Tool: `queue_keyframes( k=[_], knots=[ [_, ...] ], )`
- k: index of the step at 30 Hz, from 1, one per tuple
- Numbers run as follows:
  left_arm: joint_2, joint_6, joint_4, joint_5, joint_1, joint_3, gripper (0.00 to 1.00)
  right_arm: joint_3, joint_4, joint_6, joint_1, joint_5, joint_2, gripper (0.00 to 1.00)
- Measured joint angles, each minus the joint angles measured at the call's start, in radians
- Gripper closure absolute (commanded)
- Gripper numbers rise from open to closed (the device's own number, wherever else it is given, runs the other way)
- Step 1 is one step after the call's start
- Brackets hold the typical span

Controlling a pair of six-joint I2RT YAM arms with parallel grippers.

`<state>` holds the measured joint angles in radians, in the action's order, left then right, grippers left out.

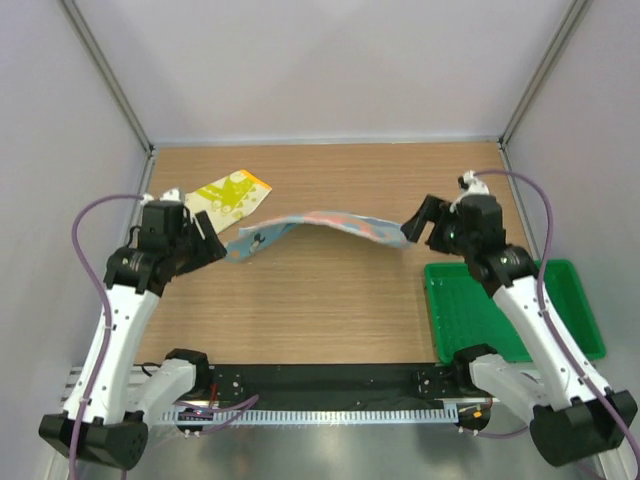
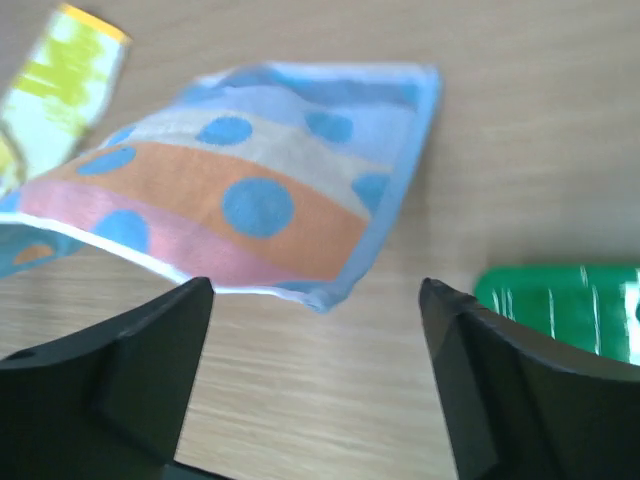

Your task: Roll the towels

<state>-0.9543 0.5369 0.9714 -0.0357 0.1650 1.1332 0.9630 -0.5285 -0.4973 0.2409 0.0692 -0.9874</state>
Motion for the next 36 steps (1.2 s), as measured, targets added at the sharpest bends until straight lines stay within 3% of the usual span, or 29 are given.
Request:
queue_keyframes(
  k=[1,2,7,14,18,21,25,30,36],
  knots=[
    [0.035,0.01,0.029,-0.014,0.0,-0.04,0.04,-0.072,-0.02,-0.01,0.0,-0.014,0.048,0.03],
    [0.068,0.022,0.055,-0.029,0.0,-0.079,0.0,-0.125,-0.042,-0.015,0.0,-0.033,0.079,0.03],
    [0.181,0.068,0.129,-0.089,0.0,-0.101,0.0,-0.188,-0.105,-0.033,-0.001,-0.076,0.092,0.03],
    [0.116,0.075,0.11,-0.114,-0.002,-0.023,0.0,-0.023,-0.083,-0.032,0.0,-0.053,-0.042,0.07],
    [-0.008,0.076,0.066,-0.111,-0.002,-0.024,0.0,0.035,-0.045,-0.033,0.049,-0.015,-0.155,0.15],
    [-0.128,0.077,0.014,-0.101,-0.002,-0.019,0.01,0.091,-0.034,-0.032,0.16,-0.021,-0.285,0.19],
    [-0.346,0.085,-0.043,-0.072,-0.002,0.05,0.03,0.183,-0.029,-0.031,0.262,-0.011,-0.476,0.18],
    [-0.602,0.099,-0.163,-0.042,-0.002,0.126,0.19,0.353,-0.077,-0.011,0.306,-0.036,-0.729,0.16],
    [-0.862,0.116,-0.257,-0.019,-0.002,0.166,0.21,0.397,-0.12,0.016,0.333,-0.071,-0.811,0.16]
  ],
)
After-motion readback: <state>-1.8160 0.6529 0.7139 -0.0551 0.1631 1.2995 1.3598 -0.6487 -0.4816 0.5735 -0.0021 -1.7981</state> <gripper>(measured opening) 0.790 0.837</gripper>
